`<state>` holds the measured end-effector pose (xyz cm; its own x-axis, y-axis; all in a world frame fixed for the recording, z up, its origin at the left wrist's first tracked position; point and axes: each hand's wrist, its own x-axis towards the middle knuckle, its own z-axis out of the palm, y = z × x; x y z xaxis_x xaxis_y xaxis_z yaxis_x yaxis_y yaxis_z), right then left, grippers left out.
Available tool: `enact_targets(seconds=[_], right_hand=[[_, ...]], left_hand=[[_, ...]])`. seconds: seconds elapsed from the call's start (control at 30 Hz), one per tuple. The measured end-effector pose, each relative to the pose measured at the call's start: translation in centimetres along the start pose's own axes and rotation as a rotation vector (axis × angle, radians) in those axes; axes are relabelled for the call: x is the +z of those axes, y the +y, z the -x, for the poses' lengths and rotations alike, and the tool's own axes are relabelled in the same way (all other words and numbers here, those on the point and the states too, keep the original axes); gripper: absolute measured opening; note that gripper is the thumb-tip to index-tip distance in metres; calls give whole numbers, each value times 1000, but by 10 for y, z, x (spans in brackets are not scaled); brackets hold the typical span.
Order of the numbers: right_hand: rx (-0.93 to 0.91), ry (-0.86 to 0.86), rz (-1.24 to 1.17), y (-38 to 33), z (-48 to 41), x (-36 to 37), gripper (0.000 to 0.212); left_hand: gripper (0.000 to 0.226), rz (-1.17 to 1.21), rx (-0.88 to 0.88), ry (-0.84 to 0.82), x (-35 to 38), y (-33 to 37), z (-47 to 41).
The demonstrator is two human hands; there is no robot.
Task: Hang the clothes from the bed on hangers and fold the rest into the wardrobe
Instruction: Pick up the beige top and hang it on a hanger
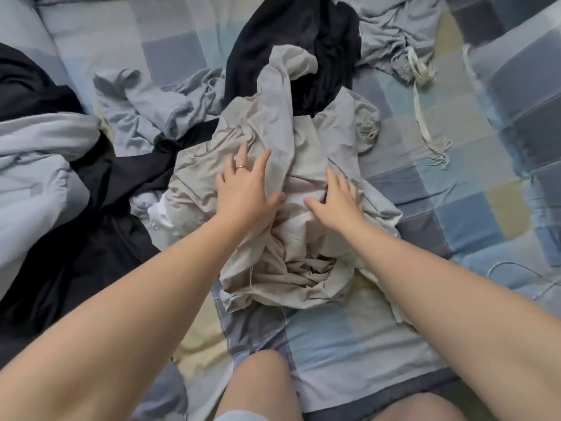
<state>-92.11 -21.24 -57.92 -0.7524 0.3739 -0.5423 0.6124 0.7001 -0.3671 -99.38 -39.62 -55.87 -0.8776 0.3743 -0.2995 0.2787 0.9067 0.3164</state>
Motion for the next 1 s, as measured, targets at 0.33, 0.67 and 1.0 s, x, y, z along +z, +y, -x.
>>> enact_targets(seconds=[0.33,0.67,1.0], right_hand=[[139,108,-84,-13,-68,5,27],[-13,147,-270,5,95,-17,41],[-177,286,-680,31,294,-144,35]], left_hand=[[29,135,-48,-24,31,-14,-38],[10,308,-206,-185,30,-17,117],[18,451,-291,-281,-53,71,271]])
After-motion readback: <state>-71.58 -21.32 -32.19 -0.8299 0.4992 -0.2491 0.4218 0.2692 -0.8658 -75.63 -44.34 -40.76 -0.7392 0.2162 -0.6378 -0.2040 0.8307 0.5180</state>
